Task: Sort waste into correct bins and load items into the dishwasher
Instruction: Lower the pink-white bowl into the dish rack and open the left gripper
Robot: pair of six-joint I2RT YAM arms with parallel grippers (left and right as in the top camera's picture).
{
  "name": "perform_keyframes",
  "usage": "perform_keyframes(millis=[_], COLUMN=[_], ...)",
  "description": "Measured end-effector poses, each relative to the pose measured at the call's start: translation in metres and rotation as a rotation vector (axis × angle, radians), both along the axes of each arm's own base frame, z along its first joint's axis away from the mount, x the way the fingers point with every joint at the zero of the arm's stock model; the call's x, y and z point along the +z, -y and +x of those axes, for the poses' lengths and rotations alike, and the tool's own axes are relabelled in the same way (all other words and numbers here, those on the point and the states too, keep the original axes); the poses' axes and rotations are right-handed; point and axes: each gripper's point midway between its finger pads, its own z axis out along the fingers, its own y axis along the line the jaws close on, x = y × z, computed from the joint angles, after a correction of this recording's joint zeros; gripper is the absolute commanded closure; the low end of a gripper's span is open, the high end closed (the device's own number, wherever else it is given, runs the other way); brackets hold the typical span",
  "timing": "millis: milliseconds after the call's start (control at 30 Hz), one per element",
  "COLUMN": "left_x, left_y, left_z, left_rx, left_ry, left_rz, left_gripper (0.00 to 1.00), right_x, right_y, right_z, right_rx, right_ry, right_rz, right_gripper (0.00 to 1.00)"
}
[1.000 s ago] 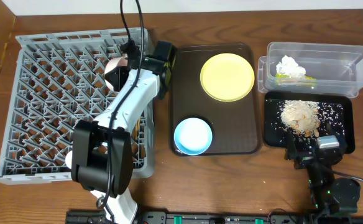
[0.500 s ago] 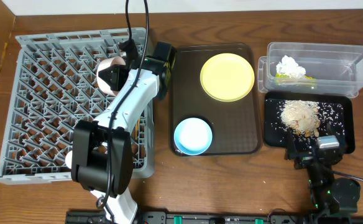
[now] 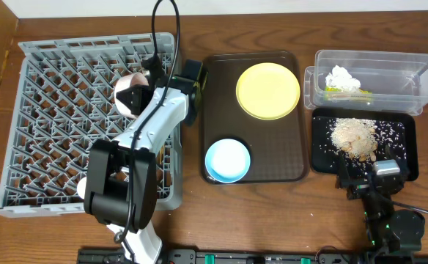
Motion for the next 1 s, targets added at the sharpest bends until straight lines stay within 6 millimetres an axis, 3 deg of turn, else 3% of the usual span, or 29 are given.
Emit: perform_keyframes(millis=[167,367,400,500,567,900,1000], left_x=[0.000,-0.002,-0.003,-0.006,-0.012,-0.062,-0.060], left_y=[0.008,0.039,0.042,0.050,0.056,0.081,0.096], left_z=[0.001,0.001,0.000,-0.001,-0.002,-0.021,-0.029], left_rx=[-0.021,-0.106,-0.116,-0.137,-0.150,-0.149,-0.163], left_ry=[-0.006,-0.038,-0.041,-0.054,-0.074,-0.215,-0.248], left_rz=[0.001,0.008,0.010,-0.001,-0.029,-0.340,-0.445], left_gripper=[0.91,0.87,0.83,0.50,0.42,0.41,0.38], right_x=[0.000,0.000,0.000,0.000,0.000,0.000,0.000], right_y=[0.000,0.000,0.000,0.000,0.000,0.000,0.000], right_z=[0.000,0.000,0.000,0.000,0.000,0.000,0.000], right_rx=[0.000,0.000,0.000,0.000,0.000,0.000,0.000], right_ry=[0.000,0.000,0.000,0.000,0.000,0.000,0.000], right_rz=[0.000,0.000,0.000,0.000,0.000,0.000,0.000], right_gripper=[0.01,0.01,0.01,0.01,0.01,0.01,0.01])
